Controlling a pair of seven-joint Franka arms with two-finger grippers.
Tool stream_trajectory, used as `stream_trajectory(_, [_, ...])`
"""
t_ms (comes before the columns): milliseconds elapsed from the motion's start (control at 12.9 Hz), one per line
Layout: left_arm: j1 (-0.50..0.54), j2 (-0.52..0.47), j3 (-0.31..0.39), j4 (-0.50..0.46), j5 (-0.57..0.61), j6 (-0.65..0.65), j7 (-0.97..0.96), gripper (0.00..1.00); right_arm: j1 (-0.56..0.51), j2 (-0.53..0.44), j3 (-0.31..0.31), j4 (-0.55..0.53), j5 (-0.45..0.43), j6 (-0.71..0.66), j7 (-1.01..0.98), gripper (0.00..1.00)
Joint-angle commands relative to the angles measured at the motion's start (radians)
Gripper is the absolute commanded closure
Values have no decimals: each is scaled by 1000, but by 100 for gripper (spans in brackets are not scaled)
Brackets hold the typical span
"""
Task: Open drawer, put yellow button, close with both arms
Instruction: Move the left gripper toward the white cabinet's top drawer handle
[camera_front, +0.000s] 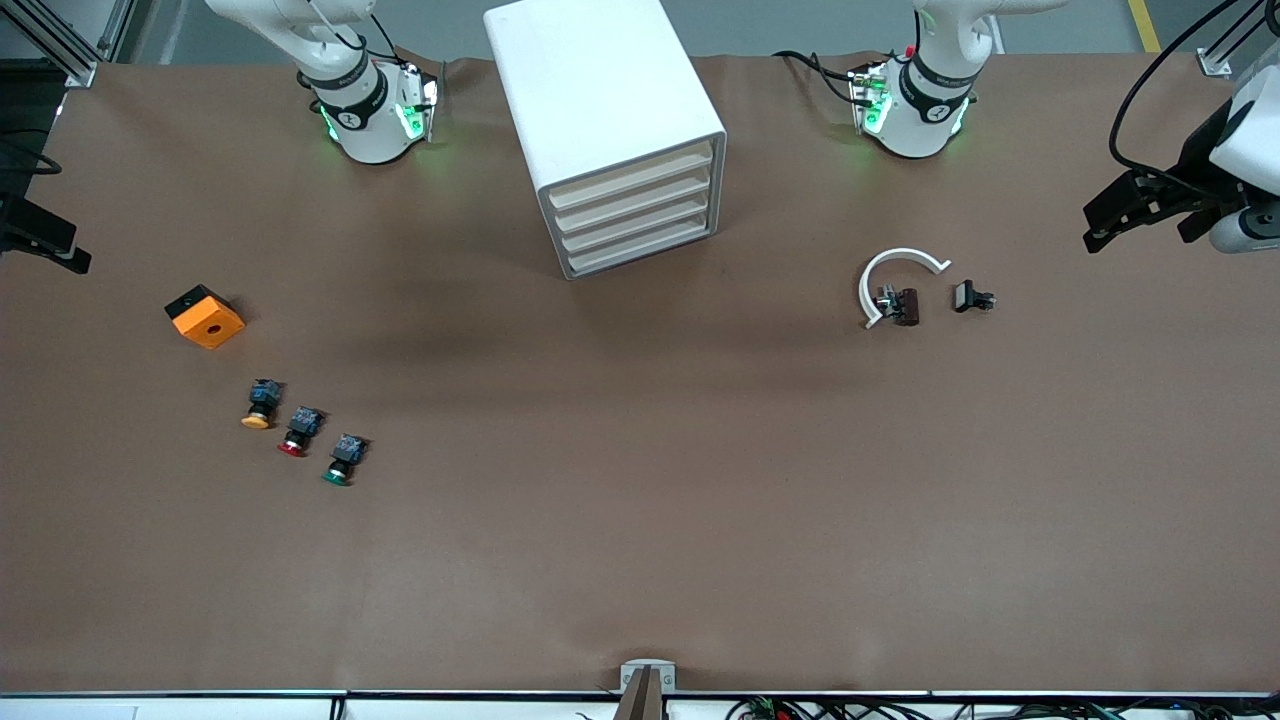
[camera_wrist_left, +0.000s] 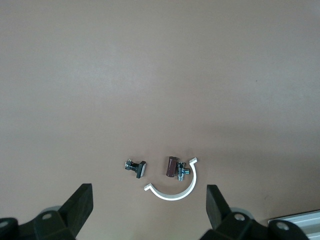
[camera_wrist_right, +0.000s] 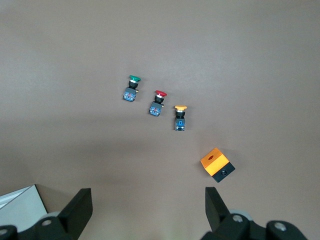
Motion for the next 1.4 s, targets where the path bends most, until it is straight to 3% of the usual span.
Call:
stream_trajectory(0, [-1, 7, -3, 16, 6, -6, 14, 0, -6, 0, 6, 10, -8, -9, 2, 0])
stream_trajectory(388, [-5, 55, -6, 60, 1, -6, 8, 0, -6, 0, 7, 10, -8, -9, 2, 0])
stream_trajectory(543, [-19, 72, -15, 40, -80, -6, 8, 0, -6, 0, 6, 8, -8, -9, 2, 0])
stream_trajectory(775, [-120, 139, -17, 45, -151, 5, 20, 0, -8, 0, 6, 10, -6, -9, 2, 0])
stream_trajectory(930, [-206, 199, -29, 63, -154, 43, 101, 0, -8, 0, 6, 8, -6, -9, 2, 0])
stream_trajectory(1318, [-268, 316, -90, 63, -345, 175, 334, 0, -11, 0, 1, 8, -6, -10, 2, 0])
